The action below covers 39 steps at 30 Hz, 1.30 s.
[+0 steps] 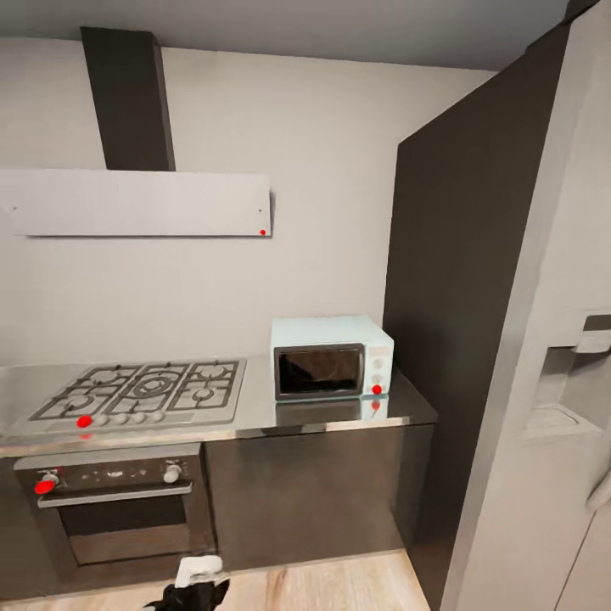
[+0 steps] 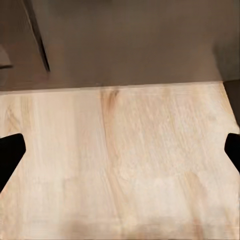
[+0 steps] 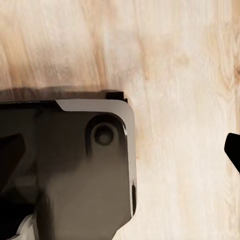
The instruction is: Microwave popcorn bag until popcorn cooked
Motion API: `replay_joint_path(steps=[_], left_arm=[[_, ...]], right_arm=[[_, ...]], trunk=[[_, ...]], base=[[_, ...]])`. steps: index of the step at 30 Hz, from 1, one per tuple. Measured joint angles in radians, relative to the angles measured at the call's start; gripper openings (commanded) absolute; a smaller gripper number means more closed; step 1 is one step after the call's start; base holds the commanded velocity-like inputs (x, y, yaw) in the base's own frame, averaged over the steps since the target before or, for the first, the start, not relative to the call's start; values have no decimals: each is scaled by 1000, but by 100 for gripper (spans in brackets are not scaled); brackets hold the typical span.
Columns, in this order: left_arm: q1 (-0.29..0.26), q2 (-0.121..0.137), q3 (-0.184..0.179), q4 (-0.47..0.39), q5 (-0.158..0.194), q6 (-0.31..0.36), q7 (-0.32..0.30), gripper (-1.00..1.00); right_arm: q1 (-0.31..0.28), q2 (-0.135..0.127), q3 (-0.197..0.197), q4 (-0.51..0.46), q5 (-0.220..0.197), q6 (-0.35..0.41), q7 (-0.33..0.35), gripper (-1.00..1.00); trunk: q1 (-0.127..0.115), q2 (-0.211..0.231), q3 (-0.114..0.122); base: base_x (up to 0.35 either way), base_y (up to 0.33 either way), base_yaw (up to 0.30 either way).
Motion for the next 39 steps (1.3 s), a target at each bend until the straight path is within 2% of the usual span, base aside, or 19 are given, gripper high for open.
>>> replay_joint_path(steps=[1,2,7,8,10,13,15,18,19,24,27,34,39], left_arm=[[2,3,-1,68,0,-2,0,100],[5,4,1,83,0,4,0,100],[91,5,-1,104,0,107,22,100],[140,5,1,108,1,195,69,100],[222,10,-1,109,0,262,111,100],[295,17,-1,109,0,284,125,100],[324,16,-1,108,0,287,127,100],[340,14,-1,108,-1,286,128,100],[343,13,-2,108,-1,281,129,100],[345,8,-1,107,-2,277,129,100],[345,6,-1,107,-2,277,129,100],[345,2,-1,107,-2,277,129,100],[345,-3,-1,107,-2,277,129,100]], right_arm=[[0,0,-1,0,0,-1,0,100],[0,0,-1,0,0,-1,0,100],[0,0,-2,-1,0,-2,0,100],[0,0,-2,-1,0,-2,0,100],[0,0,-2,-2,0,-2,0,100],[0,0,-5,-3,0,-2,0,100],[0,0,-8,-6,0,-8,0,100],[0,0,-11,-21,2,-56,0,100],[0,0,-11,-34,2,-104,0,100],[0,-2,-11,-68,3,-243,-3,100],[0,-2,-12,-113,3,-296,-3,100],[-15,4,-12,-189,1,-329,2,100],[-107,5,-12,-210,1,-332,3,100]], trunk=[[0,0,0],[0,0,0],[0,0,0],[0,0,0],[0,0,0],[0,0,0],[0,0,-1],[0,0,-2],[0,0,-3],[0,0,-4],[0,0,-4],[0,0,-12],[0,0,-20]], base=[[0,0,280],[0,0,280],[0,0,280],[0,0,280],[0,0,280],[0,0,280],[0,0,279],[0,0,279],[0,0,260],[0,0,88],[0,0,13],[0,0,-13],[0,0,-98]])
